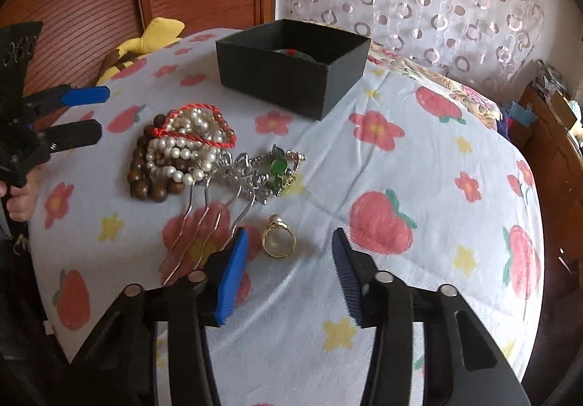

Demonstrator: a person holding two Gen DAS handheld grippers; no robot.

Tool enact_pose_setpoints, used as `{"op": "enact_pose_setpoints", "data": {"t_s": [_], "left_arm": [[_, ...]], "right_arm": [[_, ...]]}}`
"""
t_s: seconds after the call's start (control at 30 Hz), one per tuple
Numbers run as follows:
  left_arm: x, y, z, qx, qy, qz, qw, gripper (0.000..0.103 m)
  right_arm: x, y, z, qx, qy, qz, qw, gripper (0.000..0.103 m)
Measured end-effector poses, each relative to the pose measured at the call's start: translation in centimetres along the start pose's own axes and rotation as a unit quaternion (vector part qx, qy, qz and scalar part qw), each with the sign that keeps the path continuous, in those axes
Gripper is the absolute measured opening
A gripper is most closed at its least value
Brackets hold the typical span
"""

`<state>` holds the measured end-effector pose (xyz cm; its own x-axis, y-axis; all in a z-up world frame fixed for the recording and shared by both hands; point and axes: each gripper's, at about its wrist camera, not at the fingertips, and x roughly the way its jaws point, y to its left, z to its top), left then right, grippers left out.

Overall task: Organize jewelry
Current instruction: 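Lower the jade bangle into the black box and open the right gripper, then grasp the brown bead bracelet with left gripper while right gripper grasps gold ring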

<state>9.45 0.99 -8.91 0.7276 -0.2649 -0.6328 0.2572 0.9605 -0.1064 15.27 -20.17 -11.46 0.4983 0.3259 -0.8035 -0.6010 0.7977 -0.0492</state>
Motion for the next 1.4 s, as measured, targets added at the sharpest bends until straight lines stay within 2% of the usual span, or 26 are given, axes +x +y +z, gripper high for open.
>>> {"op": "enact_pose_setpoints", "data": {"t_s": [0.13, 0.23, 0.27, 0.47, 0.73, 0.87, 1.0, 1.13, 1.3, 1.4], "left_arm": [[0.0, 0.0, 0.0, 0.002, 0.000, -0.001, 1.0000, 0.095], [0.1, 0.0, -0.2, 0.003, 0.004, 0.000, 1.0000, 0.095], [0.1, 0.0, -0.2, 0.003, 0.005, 0.000, 1.0000, 0.095], [0.2, -0.3, -0.2, 0.009, 0.011, 0.000, 0.9999, 0.095], [0.9, -1.9, 1.9, 0.033, 0.009, -0.017, 0.9993, 0.095], [1.9, -3.1, 2.7, 0.058, 0.022, -0.024, 0.9978, 0.072], [2.7, -2.6, 2.9, 0.054, 0.039, -0.033, 0.9972, 0.051], [3.0, -1.4, 2.8, 0.045, 0.047, -0.029, 0.9974, 0.043], [4.1, -0.3, 2.5, 0.044, 0.070, -0.016, 0.9964, 0.025], [4.9, -0.2, 2.4, 0.049, 0.081, -0.013, 0.9954, 0.022]], "right_arm": [[0.3, 0.1, 0.2, 0.004, -0.003, 0.004, 1.000, 0.044], [0.3, 0.2, 0.2, 0.006, -0.005, 0.017, 1.000, 0.030], [0.3, 0.4, 0.1, 0.004, -0.005, 0.019, 1.000, 0.022], [-0.5, 0.1, -0.7, 0.012, -0.009, 0.011, 1.000, 0.022], [-2.3, -1.2, -2.1, 0.035, -0.029, -0.010, 0.999, 0.022], [-2.2, -1.5, -2.7, 0.045, -0.032, -0.008, 0.998, 0.022], [-1.8, -1.6, -3.1, 0.049, -0.034, -0.009, 0.998, 0.022], [-1.9, -1.8, -3.1, 0.056, -0.038, -0.007, 0.998, 0.022], [-1.9, -1.6, -3.2, 0.055, -0.040, -0.010, 0.998, 0.022], [-1.8, -1.6, -3.2, 0.059, -0.041, -0.006, 0.997, 0.022]]}}
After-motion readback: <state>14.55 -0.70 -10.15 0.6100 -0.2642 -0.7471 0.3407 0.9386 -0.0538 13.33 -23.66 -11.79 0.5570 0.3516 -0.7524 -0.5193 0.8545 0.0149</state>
